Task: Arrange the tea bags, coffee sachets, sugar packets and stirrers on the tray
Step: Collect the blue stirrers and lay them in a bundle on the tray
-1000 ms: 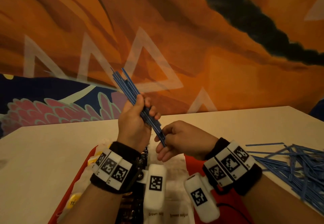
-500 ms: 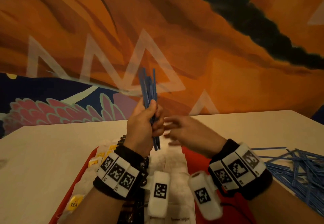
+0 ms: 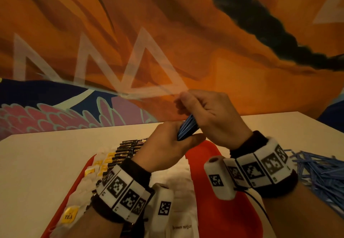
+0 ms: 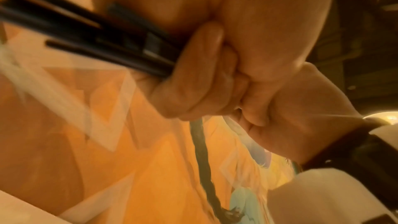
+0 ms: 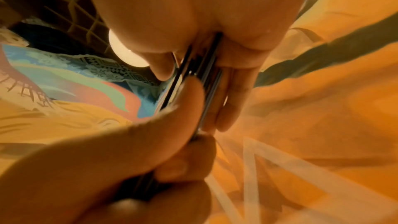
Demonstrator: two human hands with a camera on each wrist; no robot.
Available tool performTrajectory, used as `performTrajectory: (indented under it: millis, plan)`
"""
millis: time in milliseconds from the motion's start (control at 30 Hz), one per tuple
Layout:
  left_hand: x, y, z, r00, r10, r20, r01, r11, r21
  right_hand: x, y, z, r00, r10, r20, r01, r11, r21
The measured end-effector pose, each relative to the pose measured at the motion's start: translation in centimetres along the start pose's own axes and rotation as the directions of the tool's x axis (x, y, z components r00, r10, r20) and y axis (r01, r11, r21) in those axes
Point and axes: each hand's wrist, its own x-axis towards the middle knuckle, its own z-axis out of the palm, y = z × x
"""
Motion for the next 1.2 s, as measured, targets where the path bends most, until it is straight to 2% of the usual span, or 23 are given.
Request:
performTrajectory:
  millis: [67, 100, 167, 200, 233, 267, 333, 400, 467, 567, 667, 733, 767, 833, 900, 933, 1000, 1033, 1100, 1200]
  plan:
    - [0.0, 0.1, 0.0, 1.000, -0.013, -0.009, 0.013, 1.000, -0.003, 0.0, 0.2, -0.1, 1.000, -0.022, 0.009, 0.022, 1.000, -0.022]
    - [0.1, 0.1, 0.0, 0.999, -0.023, -0.024, 0.023, 1.000, -0.012, 0.0, 0.3, -0.1, 1.000, -0.012, -0.017, 0.012, 1.000, 0.021]
    - [0.2, 0.2, -0.1, 0.991, -0.053, -0.123, 0.043, 0.996, -0.081, 0.1, 0.3, 0.1, 0.983, 0.096, -0.155, -0.054, 0.965, 0.258]
    - [0.3, 0.1, -0.4, 0.976, -0.077, -0.205, 0.046, 0.987, -0.156, 0.3, 0.1, 0.3, 0.960, 0.204, -0.191, -0.108, 0.901, 0.420]
    - [0.4, 0.1, -0.7, 0.950, -0.114, -0.290, 0.036, 0.965, -0.259, 0.4, 0.0, 0.5, 0.931, 0.331, -0.153, -0.191, 0.801, 0.568]
    - [0.4, 0.2, -1.1, 0.921, -0.145, -0.362, -0.002, 0.927, -0.376, 0.5, -0.2, 0.8, 0.893, 0.447, -0.045, -0.308, 0.682, 0.663]
    - [0.3, 0.7, -1.9, 0.879, -0.132, -0.459, -0.152, 0.833, -0.531, 0.2, -0.4, 1.7, 0.784, 0.571, 0.242, -0.562, 0.488, 0.668]
    - [0.3, 1.1, -2.4, 0.850, -0.062, -0.523, -0.281, 0.786, -0.550, -0.3, -0.6, 2.8, 0.665, 0.582, 0.468, -0.718, 0.324, 0.616]
    - [0.4, 1.1, -2.5, 0.838, -0.042, -0.543, -0.313, 0.779, -0.544, -0.7, -0.9, 4.0, 0.597, 0.536, 0.597, -0.775, 0.193, 0.602]
    - [0.5, 0.3, -1.8, 0.845, -0.079, -0.528, -0.262, 0.800, -0.540, -0.9, -1.1, 4.6, 0.614, 0.430, 0.662, -0.753, 0.068, 0.654]
    - [0.4, -0.2, -1.0, 0.852, -0.055, -0.520, -0.199, 0.886, -0.419, -0.7, -1.3, 4.4, 0.634, 0.368, 0.680, -0.732, 0.002, 0.681]
    - [0.1, 0.2, -0.7, 0.869, -0.028, -0.494, -0.178, 0.914, -0.365, -0.7, -1.3, 4.4, 0.644, 0.388, 0.660, -0.731, 0.057, 0.680]
    - [0.0, 0.3, -0.8, 0.879, -0.019, -0.476, -0.170, 0.921, -0.351, -0.7, -1.3, 4.3, 0.655, 0.413, 0.633, -0.730, 0.126, 0.672]
    - [-0.2, 0.3, -1.2, 0.895, -0.008, -0.446, -0.137, 0.947, -0.291, -0.6, -1.3, 3.8, 0.701, 0.491, 0.518, -0.701, 0.340, 0.626]
    - [-0.1, -0.8, -2.0, 0.904, 0.018, -0.428, -0.085, 0.987, -0.136, -0.2, -1.7, 2.3, 0.809, 0.523, 0.268, -0.563, 0.558, 0.610]
    - [0.0, -1.5, -2.4, 0.912, 0.050, -0.408, -0.063, 0.998, -0.019, 0.0, -2.1, 1.3, 0.859, 0.500, 0.113, -0.455, 0.643, 0.616]
    - [0.1, -2.3, -2.8, 0.938, 0.144, -0.314, -0.071, 0.970, 0.232, 0.3, -2.6, -0.1, 0.916, 0.382, -0.124, -0.266, 0.808, 0.526]
    - [0.2, -2.3, -2.7, 0.948, 0.182, -0.259, -0.087, 0.937, 0.340, 0.2, -2.6, -0.3, 0.939, 0.305, -0.158, -0.214, 0.880, 0.424]
    - [0.1, -1.7, -2.4, 0.960, 0.207, -0.186, -0.100, 0.879, 0.465, -0.2, -2.8, 0.4, 0.979, 0.187, -0.082, -0.166, 0.963, 0.212]
    - [0.0, -1.0, -2.5, 0.978, 0.169, -0.121, -0.077, 0.835, 0.545, -0.4, -2.1, 1.6, 0.991, 0.126, 0.048, -0.126, 0.992, -0.013]
